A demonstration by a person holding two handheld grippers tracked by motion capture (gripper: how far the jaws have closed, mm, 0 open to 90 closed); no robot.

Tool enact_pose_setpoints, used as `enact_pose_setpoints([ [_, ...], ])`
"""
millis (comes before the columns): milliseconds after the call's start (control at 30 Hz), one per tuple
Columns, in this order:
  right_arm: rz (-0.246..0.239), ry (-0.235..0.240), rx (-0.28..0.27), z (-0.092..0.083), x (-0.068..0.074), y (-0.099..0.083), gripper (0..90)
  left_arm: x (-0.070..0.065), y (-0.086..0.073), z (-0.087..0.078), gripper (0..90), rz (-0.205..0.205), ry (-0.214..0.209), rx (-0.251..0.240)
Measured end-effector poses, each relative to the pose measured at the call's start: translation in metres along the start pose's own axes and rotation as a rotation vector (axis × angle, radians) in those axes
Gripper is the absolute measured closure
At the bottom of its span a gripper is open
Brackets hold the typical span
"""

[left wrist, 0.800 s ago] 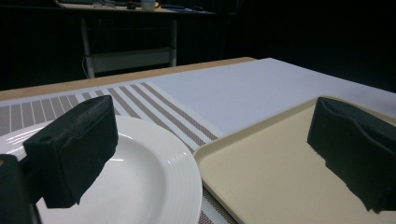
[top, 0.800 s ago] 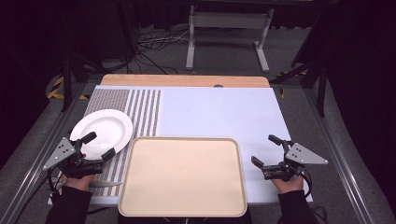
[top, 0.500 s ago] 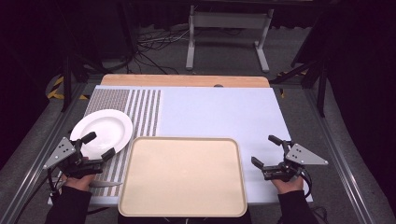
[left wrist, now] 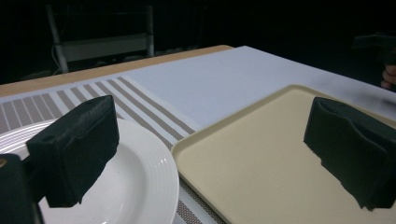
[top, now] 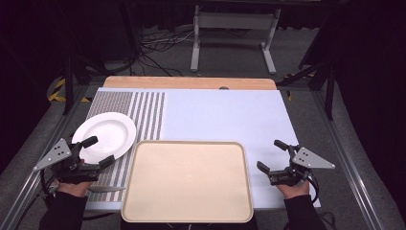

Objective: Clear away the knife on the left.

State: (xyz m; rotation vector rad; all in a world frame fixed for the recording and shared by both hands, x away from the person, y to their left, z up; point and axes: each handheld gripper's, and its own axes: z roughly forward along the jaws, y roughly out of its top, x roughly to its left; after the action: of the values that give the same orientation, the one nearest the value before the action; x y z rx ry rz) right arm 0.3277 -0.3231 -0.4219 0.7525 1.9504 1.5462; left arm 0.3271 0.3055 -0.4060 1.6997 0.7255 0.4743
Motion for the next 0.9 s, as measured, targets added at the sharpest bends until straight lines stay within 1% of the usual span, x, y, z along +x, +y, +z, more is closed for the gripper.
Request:
enact_pose_setpoints([
  [33,-0.013,0.000,0.003,0.000,0.001,0.000,2.0,-0.002,0.004,-0.001,3.3,0.026,-0.006,0.037],
  [100,-0.014,0.010,0.003,0.000,0.001,0.001,2.9,-0.002,0.009,-0.003,3.0,0.058,-0.009,0.080],
  [133,-0.017,0.021,0.010,0.001,0.000,0.000,3.7,-0.002,0.010,-0.004,2.9,0.065,-0.003,0.092],
  [167,-0.017,0.021,0.010,0.001,0.000,0.000,3.7,-0.002,0.010,-0.004,2.5,0.065,-0.003,0.092],
  [200,-0.019,0.028,0.016,0.001,0.000,0.000,3.8,0.000,0.014,-0.007,2.5,0.073,-0.011,0.127],
  [267,-0.030,0.040,0.020,0.003,-0.001,0.001,4.0,0.002,0.018,-0.010,2.6,0.090,-0.014,0.166],
  [300,-0.031,0.041,0.017,0.003,-0.002,0.000,4.0,0.002,0.019,-0.011,3.1,0.097,-0.017,0.180],
  [400,-0.038,0.037,0.013,0.002,-0.003,0.001,4.0,0.006,0.025,-0.019,3.6,0.126,-0.002,0.217],
  [500,-0.046,0.041,-0.005,0.002,-0.002,0.002,4.0,0.011,0.029,-0.024,3.9,0.127,-0.006,0.262],
  [533,-0.041,0.047,-0.009,0.002,-0.002,0.002,3.8,0.012,0.030,-0.025,4.1,0.130,-0.007,0.281],
  [567,-0.026,0.055,-0.010,0.003,-0.002,0.002,2.9,0.012,0.030,-0.025,4.2,0.130,-0.007,0.281],
  [600,-0.009,0.056,-0.005,0.004,-0.002,0.001,2.0,0.015,0.032,-0.027,4.6,0.138,-0.023,0.333],
  [633,-0.003,0.058,-0.002,0.004,-0.003,0.001,1.4,0.015,0.033,-0.027,5.1,0.138,-0.029,0.351],
  [667,0.003,0.056,0.001,0.004,-0.003,0.001,1.0,0.016,0.033,-0.027,5.2,0.139,-0.037,0.382],
  [700,0.003,0.056,0.001,0.004,-0.003,0.001,1.0,0.016,0.033,-0.027,5.2,0.139,-0.037,0.382],
  [733,0.021,0.048,0.008,0.004,-0.004,0.000,0.2,0.018,0.034,-0.027,5.5,0.135,-0.055,0.434],
  [767,0.024,0.043,0.011,0.004,-0.004,-0.001,0.1,0.019,0.034,-0.027,5.6,0.138,-0.054,0.459],
  [800,0.024,0.043,0.011,0.004,-0.004,-0.001,0.1,0.019,0.034,-0.027,5.7,0.138,-0.054,0.459],
  [833,0.028,0.037,0.017,0.004,-0.004,-0.001,0.1,0.020,0.034,-0.026,5.7,0.142,-0.058,0.495],
  [867,0.027,0.033,0.019,0.004,-0.004,-0.001,0.1,0.020,0.034,-0.026,5.6,0.147,-0.055,0.513],
  [900,0.031,0.032,0.023,0.005,-0.004,-0.002,0.2,0.021,0.035,-0.026,5.5,0.151,-0.051,0.519],
])
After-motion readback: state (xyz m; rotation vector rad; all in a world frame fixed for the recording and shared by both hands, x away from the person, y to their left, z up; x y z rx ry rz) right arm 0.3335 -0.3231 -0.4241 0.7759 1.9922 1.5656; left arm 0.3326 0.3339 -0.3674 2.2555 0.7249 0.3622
